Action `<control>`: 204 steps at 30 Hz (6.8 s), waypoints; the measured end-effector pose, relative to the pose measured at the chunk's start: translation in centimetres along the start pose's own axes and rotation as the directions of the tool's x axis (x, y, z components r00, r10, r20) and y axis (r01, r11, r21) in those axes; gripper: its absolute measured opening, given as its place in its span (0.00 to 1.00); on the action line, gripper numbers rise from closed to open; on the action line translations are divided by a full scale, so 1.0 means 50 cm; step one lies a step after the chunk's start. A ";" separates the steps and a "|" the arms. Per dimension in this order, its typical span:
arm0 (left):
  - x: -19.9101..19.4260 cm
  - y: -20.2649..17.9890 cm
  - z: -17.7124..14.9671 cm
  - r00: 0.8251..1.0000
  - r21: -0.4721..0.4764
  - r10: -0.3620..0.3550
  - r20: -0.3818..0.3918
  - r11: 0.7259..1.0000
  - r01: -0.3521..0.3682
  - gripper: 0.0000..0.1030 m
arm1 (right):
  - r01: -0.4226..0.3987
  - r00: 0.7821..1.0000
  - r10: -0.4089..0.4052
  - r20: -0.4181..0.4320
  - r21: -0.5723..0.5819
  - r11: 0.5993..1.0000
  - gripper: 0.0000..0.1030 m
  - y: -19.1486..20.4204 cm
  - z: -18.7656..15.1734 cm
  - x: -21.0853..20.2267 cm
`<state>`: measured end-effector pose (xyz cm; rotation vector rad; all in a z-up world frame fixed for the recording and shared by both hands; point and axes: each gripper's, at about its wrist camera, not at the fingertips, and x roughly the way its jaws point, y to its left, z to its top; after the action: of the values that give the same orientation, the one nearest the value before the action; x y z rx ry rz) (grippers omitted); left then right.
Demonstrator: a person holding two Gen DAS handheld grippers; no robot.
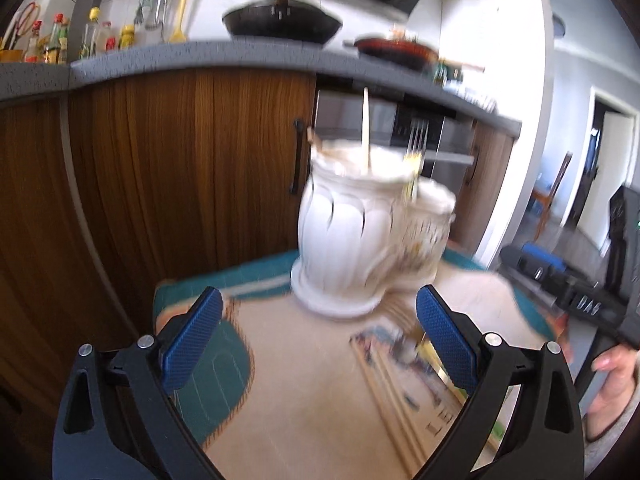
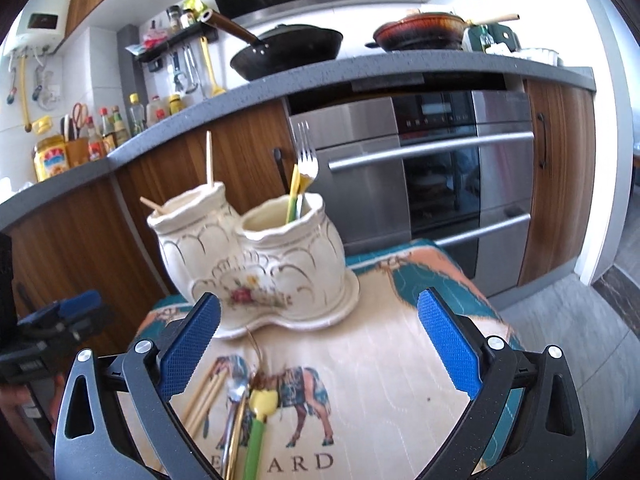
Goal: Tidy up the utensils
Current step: 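Withdraw both open tools from the holder back toward the loose utensils, then grasp a wooden chopstick with left tool while right tool grasps a green-handled utensil, then lift the chopstick with left tool while right tool carries the green utensil to the holder, then drop the chopstick into the tall pot with left tool while right tool drops utensil into short pot, then withdraw both open tools from the holder back to the loose utensils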
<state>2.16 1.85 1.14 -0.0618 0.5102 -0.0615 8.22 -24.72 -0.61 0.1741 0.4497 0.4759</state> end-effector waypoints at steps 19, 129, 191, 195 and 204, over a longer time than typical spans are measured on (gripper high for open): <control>0.074 -0.050 -0.090 0.949 0.119 0.037 -0.314 0.993 0.001 0.76 | 0.030 0.999 -0.030 -0.038 -0.023 0.999 0.95 0.004 -0.007 0.010; 0.076 -0.011 0.266 0.891 -0.072 -0.132 0.434 0.981 0.180 0.05 | -0.323 0.935 0.309 0.175 0.059 0.945 0.10 0.031 0.212 0.185; 0.013 -0.022 0.163 0.960 0.055 -0.044 0.276 0.998 0.030 0.82 | -0.099 0.990 0.099 0.098 -0.005 0.995 0.75 -0.017 0.096 0.070; -0.004 0.002 0.151 0.960 0.006 -0.017 0.280 1.000 0.016 0.92 | -0.108 0.989 0.107 0.105 0.009 0.994 0.86 -0.023 0.087 0.047; -0.016 0.032 0.087 0.980 -0.016 0.004 0.197 1.000 -0.001 0.94 | -0.110 0.990 0.109 0.088 0.010 0.994 0.91 -0.016 0.055 0.017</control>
<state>3.66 3.72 5.17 -0.0822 0.3128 -0.0480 10.47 -25.19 1.31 0.2338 0.3594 0.5706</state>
